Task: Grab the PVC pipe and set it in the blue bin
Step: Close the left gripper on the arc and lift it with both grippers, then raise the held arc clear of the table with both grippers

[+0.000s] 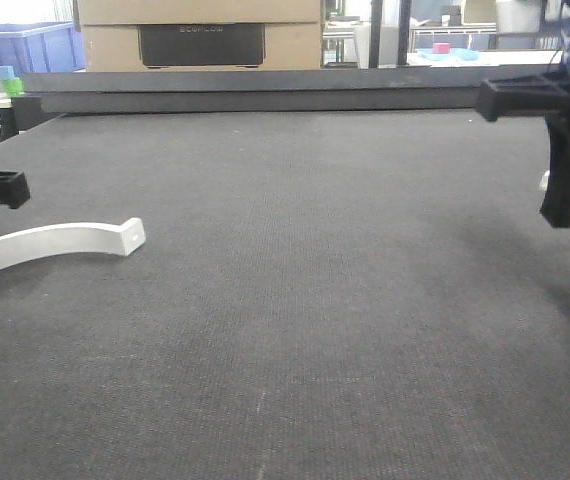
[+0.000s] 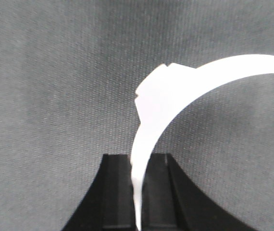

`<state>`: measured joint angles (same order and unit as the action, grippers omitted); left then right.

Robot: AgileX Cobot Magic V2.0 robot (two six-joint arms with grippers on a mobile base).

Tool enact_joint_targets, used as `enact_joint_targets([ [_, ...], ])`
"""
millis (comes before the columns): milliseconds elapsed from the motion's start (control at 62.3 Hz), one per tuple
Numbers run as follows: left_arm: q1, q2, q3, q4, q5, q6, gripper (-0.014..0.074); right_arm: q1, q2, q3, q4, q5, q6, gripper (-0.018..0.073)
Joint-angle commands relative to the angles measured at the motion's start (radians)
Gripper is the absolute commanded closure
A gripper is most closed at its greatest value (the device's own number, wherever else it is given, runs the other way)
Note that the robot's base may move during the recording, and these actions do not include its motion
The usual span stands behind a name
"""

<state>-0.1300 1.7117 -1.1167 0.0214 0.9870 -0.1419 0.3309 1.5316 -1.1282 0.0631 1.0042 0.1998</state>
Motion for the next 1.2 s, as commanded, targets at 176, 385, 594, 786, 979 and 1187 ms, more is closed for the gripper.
enact_joint_targets([
  [176,-0.003,-0.230,-0.001,-0.021,0.046,0.011,0.0707,0.002,-0.209,0.003,-0.032,-0.071,-0.008,0.0718],
  [385,-0.003,-0.452,0.011,-0.021,-0.122,0.011,0.0707,0.002,-0.377,0.003,-0.081,-0.236,-0.008,0.0718],
  [594,-0.003,-0.668,0.108,-0.021,-0.404,0.011,0.0707,0.002,-0.532,0.054,-0.151,-0.413,-0.008,0.0718],
  [786,-0.003,-0.896,0.307,-0.021,-0.700,0.011,0.0707,0.002,-0.678,0.169,-0.160,-0.490,-0.008,0.0718],
  [979,-0.003,-1.085,0.410,-0.007,-0.733,0.011,0.0707,0.002,-0.853,0.294,-0.221,-0.517,-0.008,0.0718],
  [1187,-0.003,-1.189,0.426,-0.007,-0.722,0.011,0.0707,0.002,-0.937,0.329,-0.236,-0.541,-0.008,0.0718],
])
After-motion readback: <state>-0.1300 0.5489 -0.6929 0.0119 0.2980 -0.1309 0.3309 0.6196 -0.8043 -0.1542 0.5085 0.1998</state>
